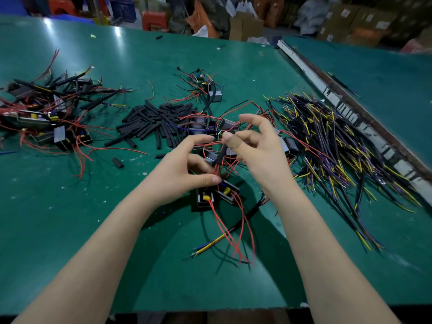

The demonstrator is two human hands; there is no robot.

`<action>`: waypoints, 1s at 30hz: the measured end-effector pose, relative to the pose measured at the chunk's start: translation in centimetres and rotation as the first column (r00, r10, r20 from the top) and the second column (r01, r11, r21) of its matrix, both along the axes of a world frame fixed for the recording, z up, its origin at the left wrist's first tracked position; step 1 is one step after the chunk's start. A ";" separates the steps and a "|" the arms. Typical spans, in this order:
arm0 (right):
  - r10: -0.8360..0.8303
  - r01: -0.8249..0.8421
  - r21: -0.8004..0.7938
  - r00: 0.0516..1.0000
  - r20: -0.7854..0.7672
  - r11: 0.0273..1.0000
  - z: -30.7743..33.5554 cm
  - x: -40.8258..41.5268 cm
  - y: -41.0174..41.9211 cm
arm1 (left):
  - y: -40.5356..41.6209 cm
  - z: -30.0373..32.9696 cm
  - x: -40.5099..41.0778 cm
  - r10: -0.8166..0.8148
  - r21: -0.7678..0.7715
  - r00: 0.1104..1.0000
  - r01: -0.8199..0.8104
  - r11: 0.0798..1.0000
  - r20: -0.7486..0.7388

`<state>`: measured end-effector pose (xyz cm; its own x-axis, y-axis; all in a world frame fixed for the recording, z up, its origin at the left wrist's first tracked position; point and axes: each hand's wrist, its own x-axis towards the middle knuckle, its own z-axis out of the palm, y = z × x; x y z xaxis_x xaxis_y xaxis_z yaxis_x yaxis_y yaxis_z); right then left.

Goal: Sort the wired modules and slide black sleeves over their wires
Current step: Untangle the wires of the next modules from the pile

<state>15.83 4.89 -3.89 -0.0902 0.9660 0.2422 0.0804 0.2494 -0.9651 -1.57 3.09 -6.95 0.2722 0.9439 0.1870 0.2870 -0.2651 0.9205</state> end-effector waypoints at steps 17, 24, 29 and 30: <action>-0.013 0.010 0.089 0.999 0.032 0.996 0.3 0.2 0.1 | -0.3 0.0 1.3 0.170 0.180 0.979 -0.149 0.972 -0.112; 0.049 -0.056 -0.018 0.959 -0.279 0.998 1.1 0.7 0.1 | -0.7 0.5 1.3 0.138 0.214 0.989 -0.122 0.969 -0.059; 0.348 -0.396 -0.092 0.880 -0.324 0.914 1.0 -0.5 -1.0 | -0.6 1.0 1.9 0.169 -0.049 0.970 -0.163 0.985 0.172; 0.396 -0.446 -0.095 0.859 -0.324 0.890 0.8 -0.6 -1.2 | -0.6 1.2 1.9 0.139 -0.108 0.965 -0.118 0.987 0.220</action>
